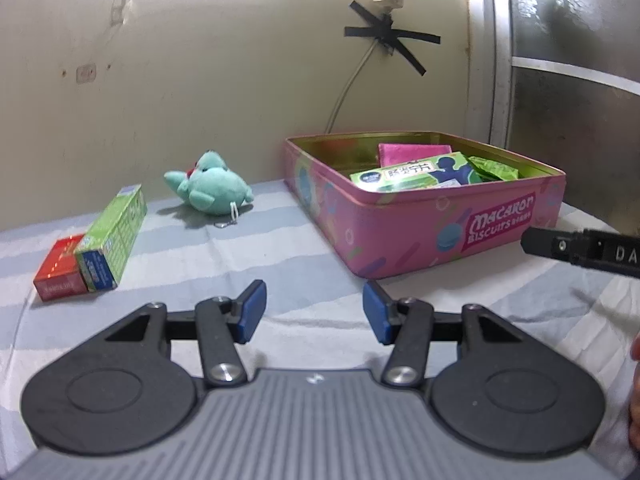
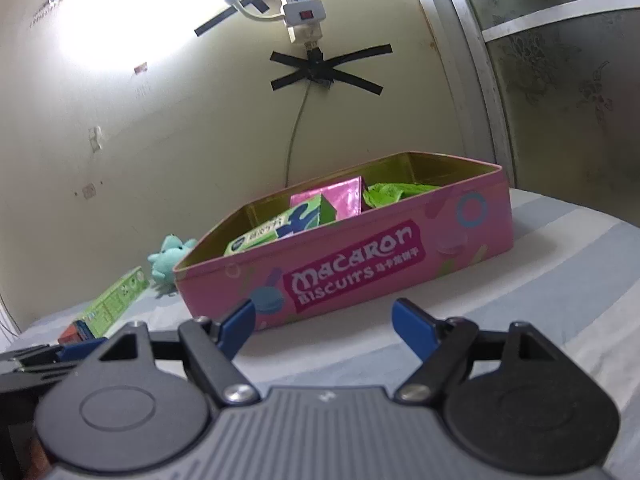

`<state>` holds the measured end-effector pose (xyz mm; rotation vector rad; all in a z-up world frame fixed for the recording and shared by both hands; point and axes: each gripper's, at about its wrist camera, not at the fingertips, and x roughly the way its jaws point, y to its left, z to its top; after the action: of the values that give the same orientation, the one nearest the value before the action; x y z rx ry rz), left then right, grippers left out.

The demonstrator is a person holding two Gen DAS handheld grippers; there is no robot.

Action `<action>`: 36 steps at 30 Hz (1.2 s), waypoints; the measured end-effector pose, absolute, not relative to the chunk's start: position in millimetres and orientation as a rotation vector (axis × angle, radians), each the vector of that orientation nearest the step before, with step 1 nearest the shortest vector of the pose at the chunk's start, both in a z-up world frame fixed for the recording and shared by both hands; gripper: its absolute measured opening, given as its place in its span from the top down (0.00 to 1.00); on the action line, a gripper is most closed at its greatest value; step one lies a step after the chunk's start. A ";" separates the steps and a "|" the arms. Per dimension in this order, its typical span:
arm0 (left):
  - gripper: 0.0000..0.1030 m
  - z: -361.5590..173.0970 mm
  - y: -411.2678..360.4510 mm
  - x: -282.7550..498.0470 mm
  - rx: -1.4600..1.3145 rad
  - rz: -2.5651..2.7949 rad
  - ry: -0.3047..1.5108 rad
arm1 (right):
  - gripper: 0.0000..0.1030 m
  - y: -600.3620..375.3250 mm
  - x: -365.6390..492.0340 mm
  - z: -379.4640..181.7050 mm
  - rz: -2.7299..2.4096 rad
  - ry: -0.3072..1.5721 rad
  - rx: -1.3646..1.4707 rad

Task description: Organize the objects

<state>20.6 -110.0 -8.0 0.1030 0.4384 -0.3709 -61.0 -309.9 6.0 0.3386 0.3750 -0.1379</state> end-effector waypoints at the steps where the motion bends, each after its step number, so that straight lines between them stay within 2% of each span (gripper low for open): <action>1: 0.46 -7.4 -107.4 22.4 0.094 -0.369 0.451 | 0.23 -309.3 -60.2 6.1 -0.142 0.380 0.336; 6: 0.46 8.2 -69.3 25.5 0.027 -0.349 0.485 | 0.23 -302.6 -59.0 12.4 -0.154 0.379 0.300; 9: 0.42 21.5 -25.7 21.6 0.033 -0.289 0.429 | 0.23 -282.3 -53.9 29.8 -0.072 0.360 0.270; 14: 0.41 29.6 62.9 23.4 0.009 0.027 0.330 | 0.23 -208.3 -26.2 60.9 0.172 0.359 0.112; 18: 0.42 17.0 123.7 28.3 -0.172 0.259 0.315 | 0.23 -132.4 21.4 65.4 0.366 0.445 0.014; 20: 0.43 12.1 135.2 37.3 -0.180 0.330 0.371 | 0.23 -96.2 53.3 62.9 0.419 0.496 -0.006; 25: 0.42 11.4 141.5 38.2 -0.219 0.322 0.360 | 0.25 -40.0 136.5 52.3 0.379 0.579 0.013; 27: 0.42 10.6 142.2 42.1 -0.230 0.309 0.372 | 0.31 -31.7 161.9 41.0 0.328 0.656 0.014; 28: 0.42 10.2 144.8 41.0 -0.241 0.309 0.380 | 0.50 -32.0 173.2 33.3 0.310 0.706 0.029; 31: 0.42 9.8 153.6 40.6 -0.292 0.305 0.400 | 0.65 -58.0 169.2 24.2 0.347 0.748 0.174; 33: 0.42 10.1 154.6 43.6 -0.310 0.299 0.406 | 0.69 -79.1 146.5 24.8 0.358 0.751 0.195; 36: 0.42 10.6 149.1 42.3 -0.304 0.258 0.407 | 0.69 -118.8 93.2 24.8 0.435 0.765 0.194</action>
<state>42.3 149.1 10.6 -0.3040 0.4067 0.2583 93.2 -118.8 24.8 0.1945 0.7646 0.4348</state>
